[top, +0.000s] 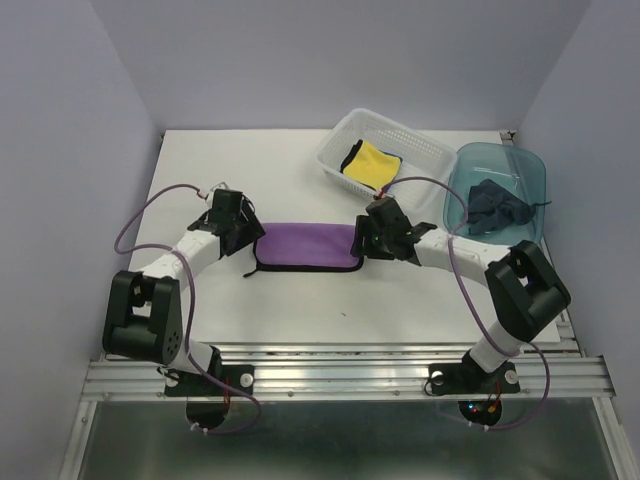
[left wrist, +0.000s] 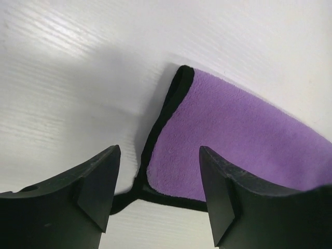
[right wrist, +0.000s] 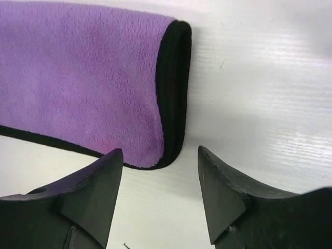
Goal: Fold and stack the towels
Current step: Fold the towel
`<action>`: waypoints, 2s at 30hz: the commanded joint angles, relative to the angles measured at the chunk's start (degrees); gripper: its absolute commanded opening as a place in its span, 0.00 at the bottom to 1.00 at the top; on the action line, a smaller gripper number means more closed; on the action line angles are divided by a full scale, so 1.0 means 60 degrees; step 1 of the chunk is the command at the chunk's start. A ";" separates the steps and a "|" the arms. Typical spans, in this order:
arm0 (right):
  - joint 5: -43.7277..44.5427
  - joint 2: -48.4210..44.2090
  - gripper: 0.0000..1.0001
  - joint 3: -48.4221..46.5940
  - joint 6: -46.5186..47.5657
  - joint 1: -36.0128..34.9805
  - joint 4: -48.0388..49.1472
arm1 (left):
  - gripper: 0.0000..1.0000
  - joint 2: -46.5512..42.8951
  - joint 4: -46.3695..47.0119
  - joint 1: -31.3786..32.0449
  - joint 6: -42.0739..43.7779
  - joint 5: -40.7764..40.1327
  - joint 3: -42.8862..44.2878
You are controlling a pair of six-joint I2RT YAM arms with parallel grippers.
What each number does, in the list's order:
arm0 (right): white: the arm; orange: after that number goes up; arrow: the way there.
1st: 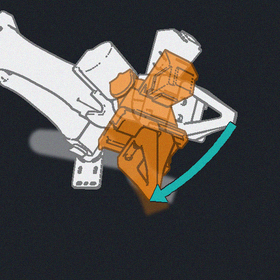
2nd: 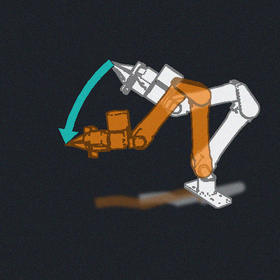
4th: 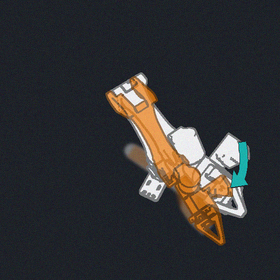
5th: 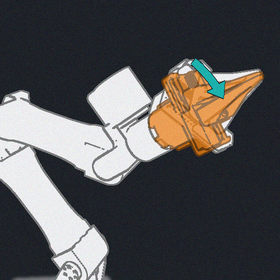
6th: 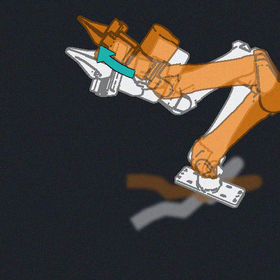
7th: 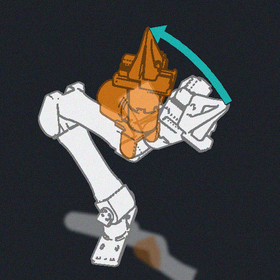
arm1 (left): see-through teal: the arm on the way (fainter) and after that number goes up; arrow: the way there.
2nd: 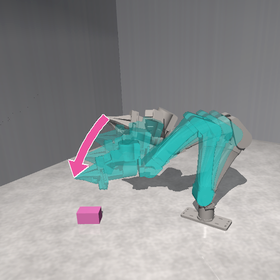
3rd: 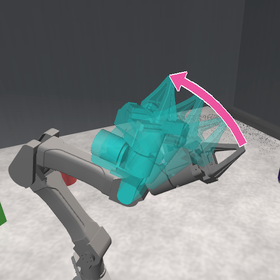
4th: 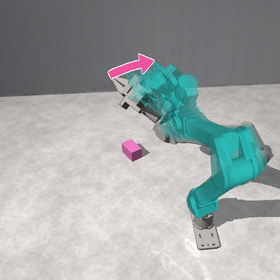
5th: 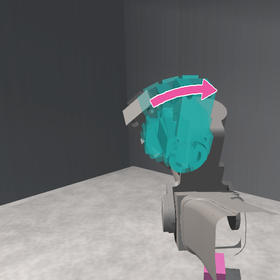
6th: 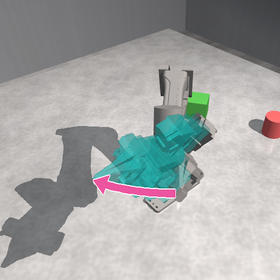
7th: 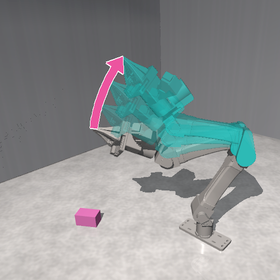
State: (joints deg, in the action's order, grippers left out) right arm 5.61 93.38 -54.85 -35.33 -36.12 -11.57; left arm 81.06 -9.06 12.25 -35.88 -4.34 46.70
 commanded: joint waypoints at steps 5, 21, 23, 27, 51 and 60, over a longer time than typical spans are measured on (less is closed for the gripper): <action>0.0589 0.0783 0.60 -0.1111 0.0381 -0.0001 0.0156 | 0.59 0.1386 0.0718 -0.0123 0.0618 0.0254 0.0889; 0.1527 0.1574 0.42 -0.1054 0.0337 0.0028 -0.0049 | 0.20 0.2560 0.1070 -0.0181 0.0589 0.0430 0.0699; 0.1425 0.1648 0.38 -0.1039 0.0352 0.0014 -0.0005 | 0.19 0.2575 0.1085 -0.0181 0.0589 0.0445 0.0626; 0.1219 0.1823 0.30 -0.0981 0.0322 0.0014 0.0054 | 0.15 0.2502 0.1158 -0.0181 0.0560 0.0474 0.0479; 0.1790 -0.0607 0.01 -0.0365 0.0776 0.0029 -0.1292 | 0.01 0.1637 0.2198 0.0710 0.0003 0.1924 -0.0766; -0.0549 -0.0784 0.01 -0.0936 0.1581 -0.0059 -0.1060 | 0.00 0.1710 0.2418 0.1356 -0.0348 0.1939 -0.0796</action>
State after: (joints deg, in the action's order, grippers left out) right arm 10.37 90.24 -58.30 -28.73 -36.05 -18.52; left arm 92.09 5.67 19.44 -37.19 6.39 43.18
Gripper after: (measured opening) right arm 0.023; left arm 0.123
